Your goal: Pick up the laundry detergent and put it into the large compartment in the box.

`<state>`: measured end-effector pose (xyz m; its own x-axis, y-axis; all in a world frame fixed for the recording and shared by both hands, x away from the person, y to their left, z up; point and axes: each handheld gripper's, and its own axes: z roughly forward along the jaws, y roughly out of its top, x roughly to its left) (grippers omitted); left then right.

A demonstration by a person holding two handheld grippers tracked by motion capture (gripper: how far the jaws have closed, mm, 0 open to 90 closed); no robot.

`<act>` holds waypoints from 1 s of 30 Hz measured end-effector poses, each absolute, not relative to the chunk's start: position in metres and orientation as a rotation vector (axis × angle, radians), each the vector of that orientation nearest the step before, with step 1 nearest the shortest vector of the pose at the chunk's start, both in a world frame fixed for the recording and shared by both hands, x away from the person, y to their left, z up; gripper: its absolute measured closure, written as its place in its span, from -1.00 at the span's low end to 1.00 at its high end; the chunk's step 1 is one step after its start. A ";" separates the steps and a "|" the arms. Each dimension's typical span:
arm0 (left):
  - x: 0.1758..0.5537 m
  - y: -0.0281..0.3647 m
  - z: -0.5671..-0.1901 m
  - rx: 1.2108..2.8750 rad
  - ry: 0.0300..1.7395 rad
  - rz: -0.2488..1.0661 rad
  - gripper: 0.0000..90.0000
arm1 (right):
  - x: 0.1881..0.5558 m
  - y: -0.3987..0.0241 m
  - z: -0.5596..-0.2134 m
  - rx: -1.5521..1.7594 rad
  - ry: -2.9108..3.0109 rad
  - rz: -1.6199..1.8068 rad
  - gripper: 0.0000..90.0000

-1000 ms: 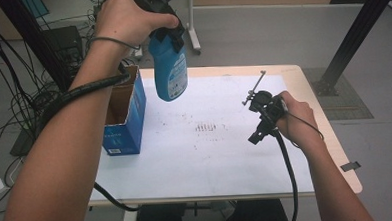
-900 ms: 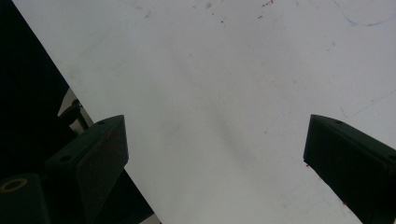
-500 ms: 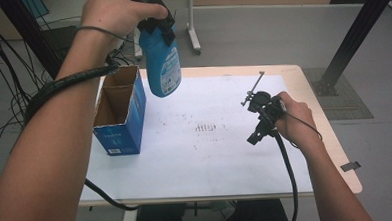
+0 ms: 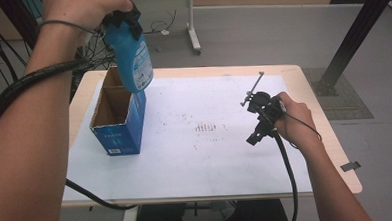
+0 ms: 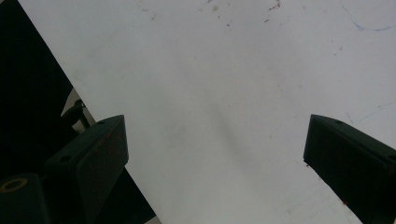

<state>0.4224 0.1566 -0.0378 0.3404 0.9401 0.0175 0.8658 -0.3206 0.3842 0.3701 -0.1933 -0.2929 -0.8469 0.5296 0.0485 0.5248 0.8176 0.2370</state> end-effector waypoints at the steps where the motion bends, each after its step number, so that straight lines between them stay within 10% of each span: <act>1: 0.423 0.162 -0.039 2.290 1.632 0.347 -0.17 | 0.370 -0.193 -0.293 0.868 2.974 0.377 -0.86; 30: 0.431 0.230 -0.065 2.088 1.983 0.362 -0.17 | 0.369 -0.193 -0.290 0.867 2.968 0.383 -0.86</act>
